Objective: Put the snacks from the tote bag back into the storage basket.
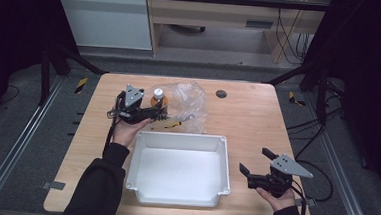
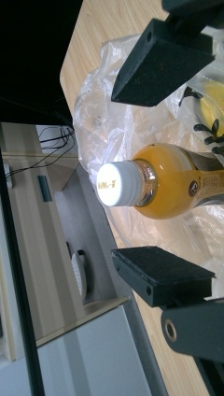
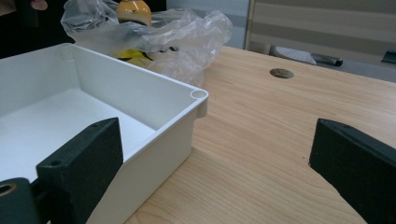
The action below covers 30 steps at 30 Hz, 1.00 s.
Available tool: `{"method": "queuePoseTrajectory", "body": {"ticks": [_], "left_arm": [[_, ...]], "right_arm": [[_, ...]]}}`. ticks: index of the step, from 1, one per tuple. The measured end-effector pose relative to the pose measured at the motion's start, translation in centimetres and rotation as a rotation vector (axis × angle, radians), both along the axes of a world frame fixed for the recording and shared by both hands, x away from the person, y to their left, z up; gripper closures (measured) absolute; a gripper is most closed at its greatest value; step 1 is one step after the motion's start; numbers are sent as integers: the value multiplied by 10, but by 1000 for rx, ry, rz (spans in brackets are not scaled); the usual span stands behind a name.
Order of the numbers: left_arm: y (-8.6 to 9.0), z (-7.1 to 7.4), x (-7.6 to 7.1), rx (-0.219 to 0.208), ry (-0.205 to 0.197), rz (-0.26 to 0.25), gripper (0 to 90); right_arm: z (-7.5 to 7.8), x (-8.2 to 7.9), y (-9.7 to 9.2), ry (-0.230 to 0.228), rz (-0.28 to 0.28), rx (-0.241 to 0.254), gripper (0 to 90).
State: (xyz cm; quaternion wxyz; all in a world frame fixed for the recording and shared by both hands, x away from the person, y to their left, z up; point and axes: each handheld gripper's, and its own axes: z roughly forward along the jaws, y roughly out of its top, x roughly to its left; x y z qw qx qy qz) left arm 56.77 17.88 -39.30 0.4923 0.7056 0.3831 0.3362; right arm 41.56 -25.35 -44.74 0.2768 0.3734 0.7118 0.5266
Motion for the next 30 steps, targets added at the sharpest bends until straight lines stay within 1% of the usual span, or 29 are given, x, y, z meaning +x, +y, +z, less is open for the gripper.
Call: {"method": "queuePoseTrajectory", "body": {"ticks": [4,7,9,11,16,20,23,25,28,30], "left_arm": [[0,-3,5,-14,4,5,219],[0,-5,7,-16,12,8,236],[-1,-7,9,-23,21,5,249],[-2,-8,10,-26,21,0,256],[-5,-11,13,-17,20,-2,273],[-7,-14,15,-24,29,1,319],[-8,-15,17,-17,36,1,344],[-10,-15,18,-10,36,4,352],[-11,-13,20,-16,38,-1,367],[-14,-11,21,-10,36,-6,368]], "right_arm": [[0,0,0,1,0,0,30],[0,0,0,0,1,-1,30],[0,0,0,0,-1,-1,30],[0,0,0,0,0,-1,30],[0,0,0,0,-1,-1,30],[0,0,0,2,1,0,30],[0,0,0,1,1,0,30],[0,0,0,2,1,0,30],[0,0,0,2,0,1,30],[0,0,0,3,1,1,30]]}}
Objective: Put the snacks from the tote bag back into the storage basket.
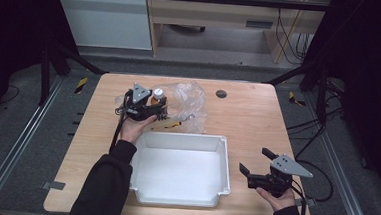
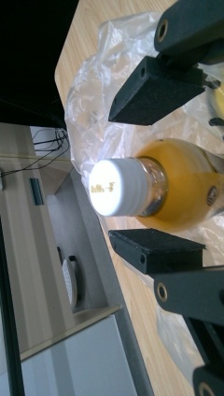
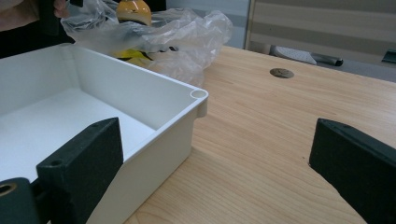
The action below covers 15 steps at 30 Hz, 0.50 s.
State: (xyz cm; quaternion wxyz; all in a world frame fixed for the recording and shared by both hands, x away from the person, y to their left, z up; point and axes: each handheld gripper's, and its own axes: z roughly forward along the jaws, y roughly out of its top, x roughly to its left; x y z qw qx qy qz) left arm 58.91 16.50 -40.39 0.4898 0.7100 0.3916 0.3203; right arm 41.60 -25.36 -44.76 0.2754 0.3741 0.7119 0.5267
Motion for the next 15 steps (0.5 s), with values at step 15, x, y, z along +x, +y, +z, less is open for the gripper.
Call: {"method": "queuePoseTrajectory", "body": {"ticks": [15], "left_arm": [[-1,-8,13,-29,26,39,500]], "right_arm": [[0,0,0,1,0,1,30]]}}
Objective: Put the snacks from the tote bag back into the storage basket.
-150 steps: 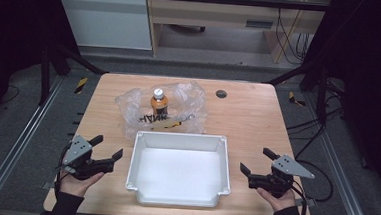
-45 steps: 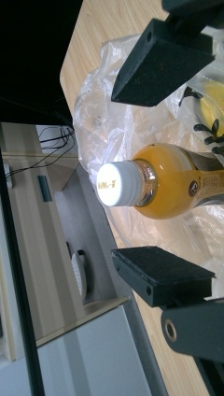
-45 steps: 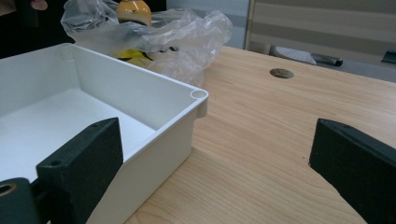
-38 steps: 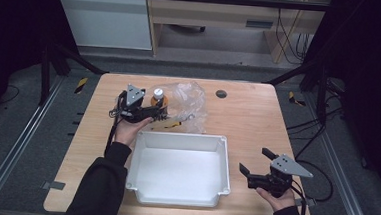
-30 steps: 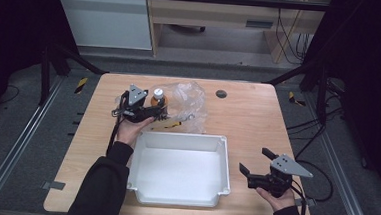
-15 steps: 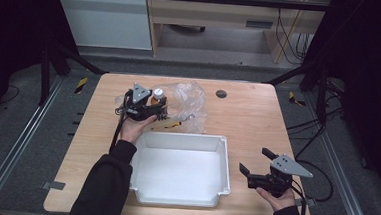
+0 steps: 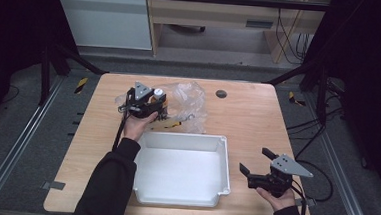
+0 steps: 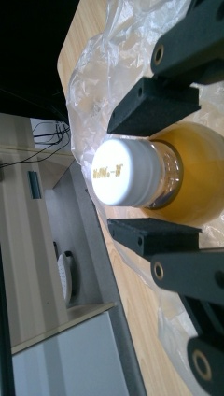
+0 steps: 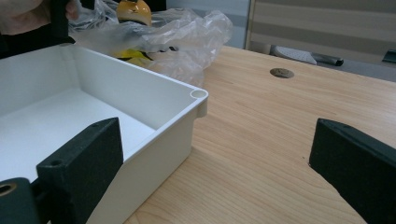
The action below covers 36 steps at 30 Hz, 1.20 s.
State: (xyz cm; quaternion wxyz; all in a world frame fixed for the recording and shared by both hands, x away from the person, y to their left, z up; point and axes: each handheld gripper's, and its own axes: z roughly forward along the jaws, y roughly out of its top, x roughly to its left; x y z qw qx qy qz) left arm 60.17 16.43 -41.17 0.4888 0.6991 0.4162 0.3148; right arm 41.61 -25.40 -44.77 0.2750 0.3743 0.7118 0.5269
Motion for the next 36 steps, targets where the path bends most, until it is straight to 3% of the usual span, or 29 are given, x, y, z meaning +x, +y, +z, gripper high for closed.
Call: {"method": "queuePoseTrajectory", "body": {"ticks": [9,26,36], "left_arm": [[-2,1,0,-9,-12,7,583],[-1,4,-3,-6,-1,11,588],[0,7,-5,-12,-16,14,589]], "right_arm": [[0,0,0,0,1,-1,30],[0,0,0,0,1,-3,30],[0,0,0,0,3,-4,31]]}}
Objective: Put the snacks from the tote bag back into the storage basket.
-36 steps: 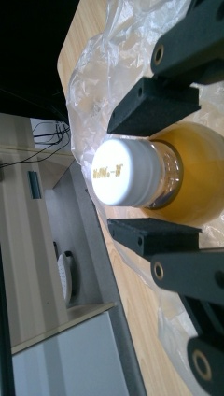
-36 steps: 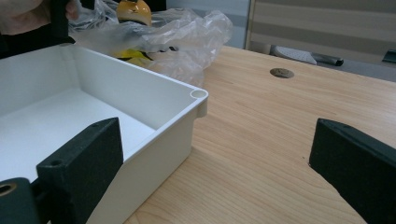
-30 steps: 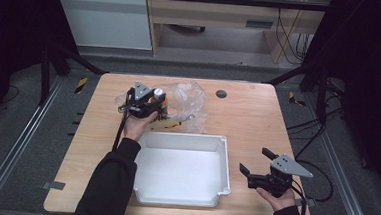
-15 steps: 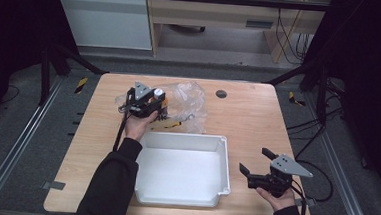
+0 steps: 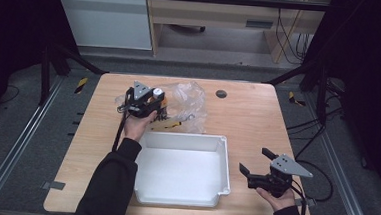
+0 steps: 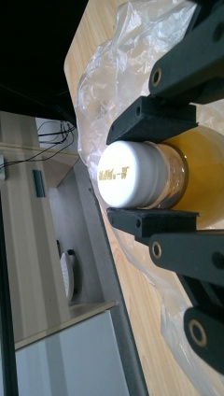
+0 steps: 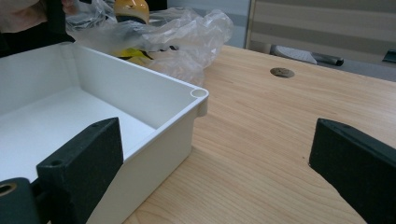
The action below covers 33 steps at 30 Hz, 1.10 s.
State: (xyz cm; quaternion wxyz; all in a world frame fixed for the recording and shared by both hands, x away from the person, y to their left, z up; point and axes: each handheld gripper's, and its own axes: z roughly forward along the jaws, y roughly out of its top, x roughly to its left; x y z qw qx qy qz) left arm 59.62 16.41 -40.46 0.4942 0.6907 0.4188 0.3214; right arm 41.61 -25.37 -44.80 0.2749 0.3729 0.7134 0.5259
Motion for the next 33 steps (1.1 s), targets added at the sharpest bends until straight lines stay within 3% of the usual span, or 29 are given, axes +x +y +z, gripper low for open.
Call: {"method": "queuePoseTrajectory", "body": {"ticks": [13,21,33], "left_arm": [[9,17,-8,-23,-34,5,588],[13,40,-17,-43,-71,-2,589],[16,75,-32,-30,-105,-8,589]], "right_arm": [[0,0,0,-1,1,-4,31],[0,0,0,-3,-1,-5,31],[0,0,0,-4,0,-7,31]]}}
